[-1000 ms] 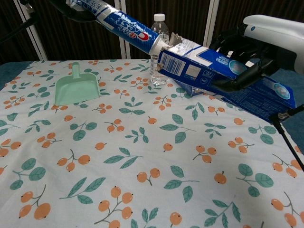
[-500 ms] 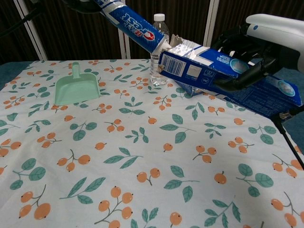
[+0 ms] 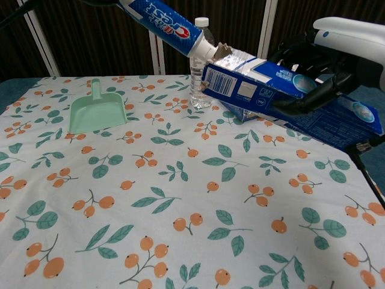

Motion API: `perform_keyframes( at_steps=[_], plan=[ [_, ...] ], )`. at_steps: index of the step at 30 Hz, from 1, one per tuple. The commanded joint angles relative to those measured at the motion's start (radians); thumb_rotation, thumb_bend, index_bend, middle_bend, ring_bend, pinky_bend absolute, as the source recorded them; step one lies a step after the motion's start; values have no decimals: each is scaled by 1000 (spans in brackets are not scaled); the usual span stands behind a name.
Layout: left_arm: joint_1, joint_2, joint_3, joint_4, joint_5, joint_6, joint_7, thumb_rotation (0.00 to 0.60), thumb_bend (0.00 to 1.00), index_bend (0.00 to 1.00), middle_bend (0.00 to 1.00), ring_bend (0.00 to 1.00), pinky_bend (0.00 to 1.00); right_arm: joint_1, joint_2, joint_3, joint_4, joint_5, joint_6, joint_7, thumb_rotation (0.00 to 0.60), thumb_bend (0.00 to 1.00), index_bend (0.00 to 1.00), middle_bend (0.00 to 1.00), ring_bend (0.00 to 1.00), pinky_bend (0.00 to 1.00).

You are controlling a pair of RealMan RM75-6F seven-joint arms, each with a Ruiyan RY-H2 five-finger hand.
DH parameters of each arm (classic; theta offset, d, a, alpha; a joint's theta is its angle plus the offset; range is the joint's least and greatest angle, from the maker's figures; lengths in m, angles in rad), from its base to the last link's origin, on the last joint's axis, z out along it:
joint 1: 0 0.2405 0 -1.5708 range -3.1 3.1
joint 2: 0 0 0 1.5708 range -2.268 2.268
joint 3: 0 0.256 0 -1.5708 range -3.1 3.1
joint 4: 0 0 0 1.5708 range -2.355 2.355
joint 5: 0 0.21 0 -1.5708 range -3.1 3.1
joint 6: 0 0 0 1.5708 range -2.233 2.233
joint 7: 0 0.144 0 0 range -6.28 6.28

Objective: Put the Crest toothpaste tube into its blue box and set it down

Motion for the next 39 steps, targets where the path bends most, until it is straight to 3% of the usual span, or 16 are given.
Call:
perform_keyframes(
  at_steps=[1,24,39],
  plan=[
    [1,-5,4,3,2,4,-7,600,549,696,755,702,717,0,-2,0,0,0,1,-1,600,336,406,490,452,365],
    [11,-61,25,74,32,78,-157,600,549,689,747,700,717,-8,22,16,-12,22,-10,50,600,350,406,490,452,365],
    [-26,-120,23,80,30,42,-140,600,543,668,724,688,713,-17,44,36,-54,34,-7,95,600,349,406,490,452,365]
  ],
)
